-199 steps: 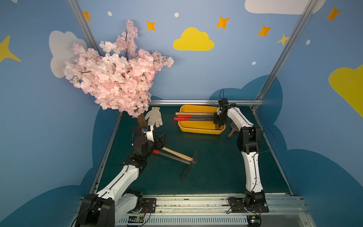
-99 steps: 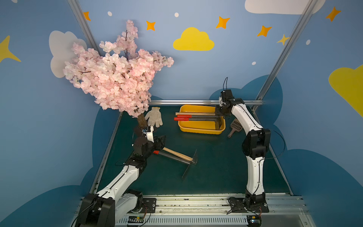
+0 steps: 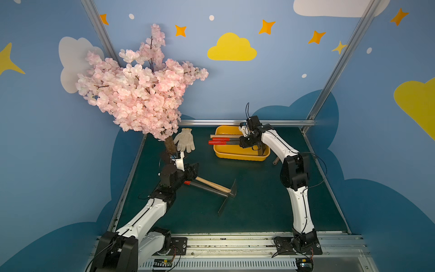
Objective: Put the small hoe into the storage box
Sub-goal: Place the hoe in the storage box, then adjust the hoe in the storage box.
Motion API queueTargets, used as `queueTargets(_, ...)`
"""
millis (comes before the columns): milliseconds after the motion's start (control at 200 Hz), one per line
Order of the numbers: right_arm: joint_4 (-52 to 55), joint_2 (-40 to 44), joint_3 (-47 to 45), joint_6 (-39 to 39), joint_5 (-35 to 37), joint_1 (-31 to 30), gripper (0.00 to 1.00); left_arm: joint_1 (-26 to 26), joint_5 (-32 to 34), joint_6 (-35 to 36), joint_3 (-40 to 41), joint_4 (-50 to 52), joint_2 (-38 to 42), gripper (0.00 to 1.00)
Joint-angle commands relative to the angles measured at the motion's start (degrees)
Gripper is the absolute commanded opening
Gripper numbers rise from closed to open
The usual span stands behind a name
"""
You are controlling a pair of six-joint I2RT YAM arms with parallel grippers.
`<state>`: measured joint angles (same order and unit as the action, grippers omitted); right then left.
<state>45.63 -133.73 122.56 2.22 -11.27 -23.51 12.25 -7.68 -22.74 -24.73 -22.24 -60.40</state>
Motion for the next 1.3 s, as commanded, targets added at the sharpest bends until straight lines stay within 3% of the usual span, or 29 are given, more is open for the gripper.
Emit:
queueTargets(0,-0.96,-2.9,2.43,-0.38,-2.48,-0.22,0.19,-0.23,-0.21,0.24,-0.45,1.16,1.23,0.65)
queueTargets(325,-3.29,-10.67,8.81,2.38,-2.55,0.24,0.19,-0.26,0.3,1.28,-2.15,4.03,2.0,0.65)
queueTargets(891,-11.4,-14.16,12.13,8.51,-1.63,3.33,0.21,-0.31,0.38,0.79,-2.1,4.5,1.57,0.65)
queueTargets(1296,-11.72,-9.11,7.83,6.19,-4.07,3.51,0.21,-0.21,0.39,0.49,-1.39,4.67,2.67,0.65)
